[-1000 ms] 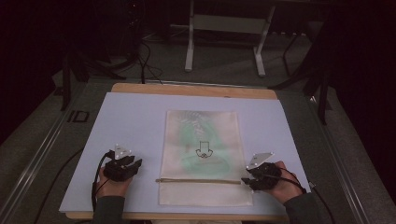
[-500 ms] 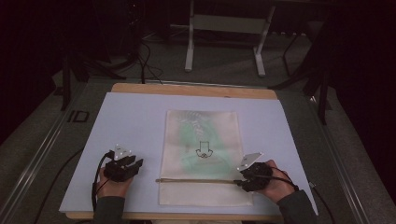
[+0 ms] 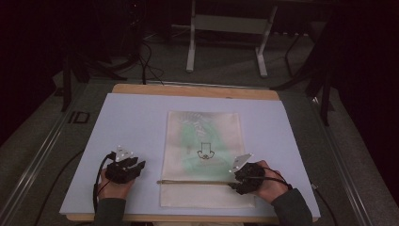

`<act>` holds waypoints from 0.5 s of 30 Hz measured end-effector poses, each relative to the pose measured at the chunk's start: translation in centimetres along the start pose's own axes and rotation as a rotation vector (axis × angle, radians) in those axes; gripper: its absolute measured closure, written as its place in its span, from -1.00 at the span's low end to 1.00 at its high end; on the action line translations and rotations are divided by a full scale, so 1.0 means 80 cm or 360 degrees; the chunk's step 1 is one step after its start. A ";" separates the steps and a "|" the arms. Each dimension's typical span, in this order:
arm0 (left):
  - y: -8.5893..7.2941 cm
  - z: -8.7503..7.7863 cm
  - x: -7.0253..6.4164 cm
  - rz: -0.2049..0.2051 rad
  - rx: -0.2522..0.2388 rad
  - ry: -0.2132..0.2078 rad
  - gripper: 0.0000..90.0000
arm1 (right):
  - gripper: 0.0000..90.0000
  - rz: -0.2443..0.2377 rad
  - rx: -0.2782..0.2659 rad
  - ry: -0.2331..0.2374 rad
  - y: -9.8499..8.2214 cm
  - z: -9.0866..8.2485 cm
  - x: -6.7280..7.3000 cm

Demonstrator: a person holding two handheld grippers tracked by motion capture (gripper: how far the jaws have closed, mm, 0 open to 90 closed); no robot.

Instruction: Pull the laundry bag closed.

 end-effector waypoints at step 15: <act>0.000 0.003 -0.001 0.0005 0.0022 -0.0005 0.34 | 0.11 -0.0066 -0.0026 0.0040 0.031 0.004 0.002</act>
Point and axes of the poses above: each handheld gripper's, and its own axes: z roughly forward along the jaws, y roughly out of its top, x roughly to its left, the point moved 3 cm from there along z, roughly forward along the jaws, and after that the axes turned 2 degrees about y, right-handed, at the moved point
